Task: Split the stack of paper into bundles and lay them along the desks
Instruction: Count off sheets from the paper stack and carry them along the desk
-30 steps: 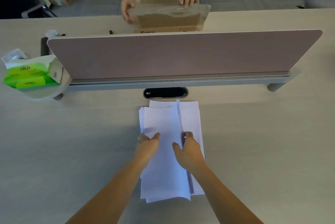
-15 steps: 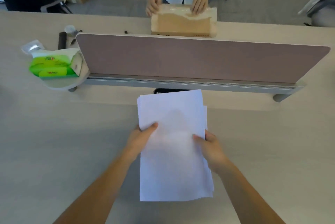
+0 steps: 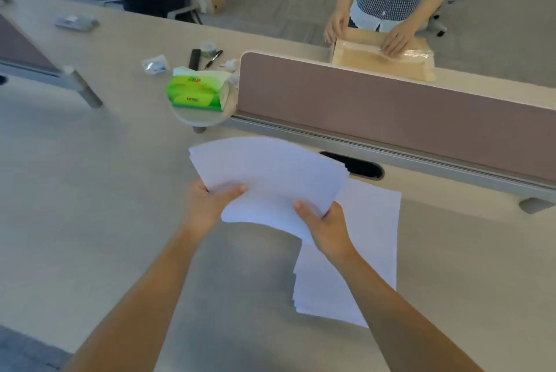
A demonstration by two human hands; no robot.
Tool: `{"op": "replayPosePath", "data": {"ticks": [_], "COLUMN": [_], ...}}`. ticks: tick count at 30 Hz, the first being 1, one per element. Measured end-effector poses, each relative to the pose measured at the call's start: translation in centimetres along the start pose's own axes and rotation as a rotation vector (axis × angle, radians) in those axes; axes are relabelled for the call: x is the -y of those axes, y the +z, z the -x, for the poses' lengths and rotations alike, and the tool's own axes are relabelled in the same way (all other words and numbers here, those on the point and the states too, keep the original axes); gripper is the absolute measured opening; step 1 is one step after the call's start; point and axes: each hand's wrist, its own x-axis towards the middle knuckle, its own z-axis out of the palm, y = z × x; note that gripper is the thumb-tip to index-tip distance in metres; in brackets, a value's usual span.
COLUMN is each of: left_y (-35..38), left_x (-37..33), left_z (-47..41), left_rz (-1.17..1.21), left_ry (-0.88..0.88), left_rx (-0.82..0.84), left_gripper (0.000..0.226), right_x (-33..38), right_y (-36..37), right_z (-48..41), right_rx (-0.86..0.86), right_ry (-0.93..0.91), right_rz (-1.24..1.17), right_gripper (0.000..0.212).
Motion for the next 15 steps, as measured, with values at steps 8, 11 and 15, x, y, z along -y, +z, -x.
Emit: {"op": "replayPosePath", "data": {"ticks": [8,11,15], "left_y": [-0.7,-2.1,-3.5], "left_x": [1.0,1.1,2.2], "left_z": [1.6,1.4,1.2], "left_rz": [0.078,0.079,0.099], "left_ry": [0.016,0.030,-0.053], "left_rx": [-0.097,-0.090,-0.021], "left_gripper": [0.019,0.017,0.022], "right_x": [-0.6,-0.5,-0.9], "right_y": [3.2,3.4,3.2], "right_z": [-0.3,-0.1,0.3], "right_rx": [-0.113,-0.097,-0.084], "right_ry": [0.065,0.058,0.081], "right_rz": [-0.092,-0.087,-0.052], "right_gripper": [0.014,0.016,0.020]}}
